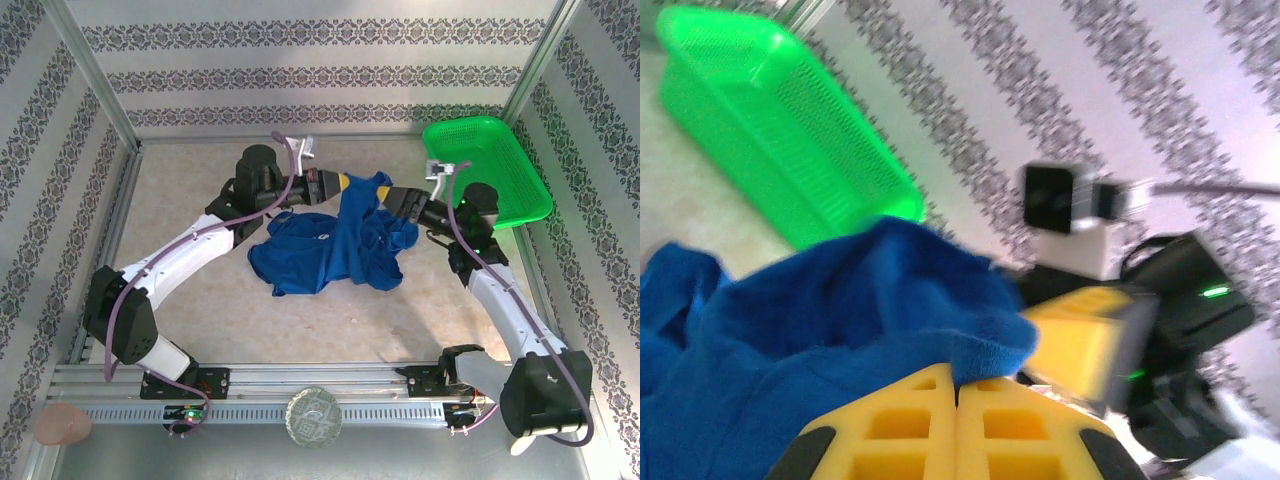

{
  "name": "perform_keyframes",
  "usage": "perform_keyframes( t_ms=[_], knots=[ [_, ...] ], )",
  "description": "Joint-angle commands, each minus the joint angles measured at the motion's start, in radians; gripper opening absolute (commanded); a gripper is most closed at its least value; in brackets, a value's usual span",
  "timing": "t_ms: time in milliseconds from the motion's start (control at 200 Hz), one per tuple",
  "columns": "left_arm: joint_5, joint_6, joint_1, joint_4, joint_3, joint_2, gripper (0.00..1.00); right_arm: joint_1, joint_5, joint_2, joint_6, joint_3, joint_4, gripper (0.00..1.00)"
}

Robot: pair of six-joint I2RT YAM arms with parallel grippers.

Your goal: Fold the inside-out t-shirt

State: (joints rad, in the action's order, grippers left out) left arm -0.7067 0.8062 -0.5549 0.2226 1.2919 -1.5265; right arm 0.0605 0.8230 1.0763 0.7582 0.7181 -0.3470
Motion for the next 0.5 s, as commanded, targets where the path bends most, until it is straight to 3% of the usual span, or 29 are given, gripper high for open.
perform_keyframes(
  t_ms=[0, 105, 330, 495],
  knots=[
    [-0.038, 0.088, -0.010, 0.140, 0.080, 0.091, 0.00, -0.045, -0.092, -0.038, 0.059, -0.038, -0.012, 0.76],
    [-0.019, -0.019, -0.008, -0.010, 0.114, 0.121, 0.00, -0.042, -0.120, -0.067, 0.069, -0.051, -0.020, 0.77],
    [-0.056, -0.006, -0.004, 0.061, 0.080, 0.126, 0.00, -0.035, -0.105, -0.088, 0.054, -0.033, -0.004, 0.81],
    [-0.102, -0.023, 0.001, 0.069, 0.070, 0.132, 0.00, 0.038, -0.062, -0.078, -0.015, 0.019, 0.006, 0.86]
  ],
)
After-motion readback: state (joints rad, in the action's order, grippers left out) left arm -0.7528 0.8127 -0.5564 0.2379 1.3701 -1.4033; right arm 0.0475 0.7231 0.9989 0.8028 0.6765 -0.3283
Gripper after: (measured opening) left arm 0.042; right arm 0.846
